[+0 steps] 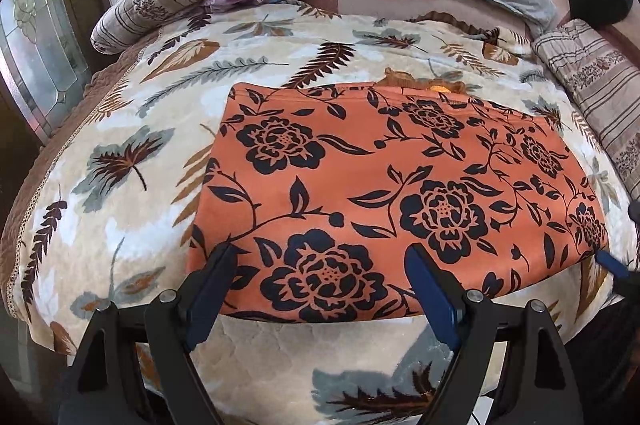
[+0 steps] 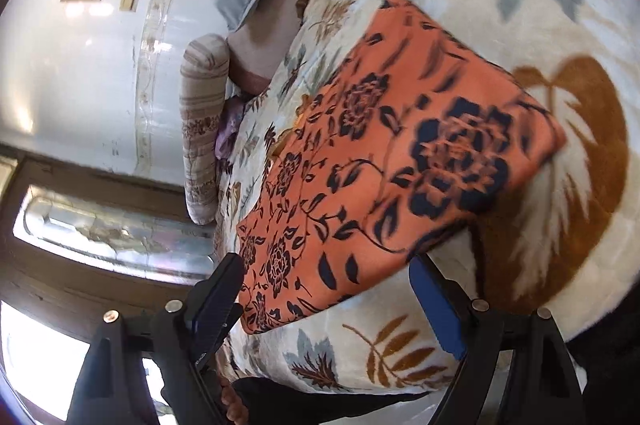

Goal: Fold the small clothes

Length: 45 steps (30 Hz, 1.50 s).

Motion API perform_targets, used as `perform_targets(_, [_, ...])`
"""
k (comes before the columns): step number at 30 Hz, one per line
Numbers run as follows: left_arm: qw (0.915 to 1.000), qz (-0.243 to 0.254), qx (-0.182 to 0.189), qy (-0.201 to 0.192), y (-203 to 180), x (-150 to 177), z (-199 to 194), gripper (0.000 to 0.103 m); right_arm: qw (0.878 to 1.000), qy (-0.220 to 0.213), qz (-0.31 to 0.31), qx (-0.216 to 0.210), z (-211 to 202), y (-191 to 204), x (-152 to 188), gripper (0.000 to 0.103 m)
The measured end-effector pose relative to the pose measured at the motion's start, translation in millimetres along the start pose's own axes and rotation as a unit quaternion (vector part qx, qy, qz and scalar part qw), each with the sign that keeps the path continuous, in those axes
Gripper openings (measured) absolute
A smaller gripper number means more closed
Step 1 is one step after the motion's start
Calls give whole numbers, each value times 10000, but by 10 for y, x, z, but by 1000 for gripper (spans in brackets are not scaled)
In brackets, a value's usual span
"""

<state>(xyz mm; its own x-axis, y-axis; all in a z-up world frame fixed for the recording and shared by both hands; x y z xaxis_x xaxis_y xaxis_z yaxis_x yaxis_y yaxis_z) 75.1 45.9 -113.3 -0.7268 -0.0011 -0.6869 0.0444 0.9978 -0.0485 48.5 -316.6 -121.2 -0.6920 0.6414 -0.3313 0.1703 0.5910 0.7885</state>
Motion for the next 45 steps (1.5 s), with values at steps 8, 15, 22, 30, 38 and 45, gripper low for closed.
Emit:
perform_targets(8, [10000, -36, 15, 21, -12, -22, 27, 86, 9978, 32, -96, 652, 226, -168, -105, 87])
perform_targets(15, [10000, 17, 24, 76, -84, -48, 115, 86, 9982, -2, 306, 512, -113, -338, 66, 87])
perform_targets(22, [9999, 41, 97, 64, -186, -37, 130, 86, 9918, -372, 1007, 692, -189, -695, -37, 87])
perform_targets(30, [9993, 189, 221, 254, -418, 4, 401, 86, 9827, -909, 1418, 769, -160, -799, -360, 87])
perform_targets(38, [9995, 201, 255, 37, -493, -69, 387, 86, 9838, -1032, 1058, 1018, -76, -706, -523, 69])
perform_targets(45, [9980, 573, 74, 257, -623, -11, 641, 86, 9850, -1036, 921, 1027, 59, -700, -574, 75])
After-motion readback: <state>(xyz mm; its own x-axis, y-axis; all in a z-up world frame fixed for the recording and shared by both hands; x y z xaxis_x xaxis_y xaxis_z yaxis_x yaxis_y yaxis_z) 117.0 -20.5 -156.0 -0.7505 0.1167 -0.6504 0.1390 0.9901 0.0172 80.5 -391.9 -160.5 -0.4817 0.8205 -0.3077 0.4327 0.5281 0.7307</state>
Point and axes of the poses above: each gripper's, at about its wrist camera, not at the fingertips, and z roughly the way its jaws point, y to its left, x to its underside, the point moved 4 cm from there along z, roughly the way its jaws point, and after that the axes turned 9 degrees about -y, right-handed, at the moved point
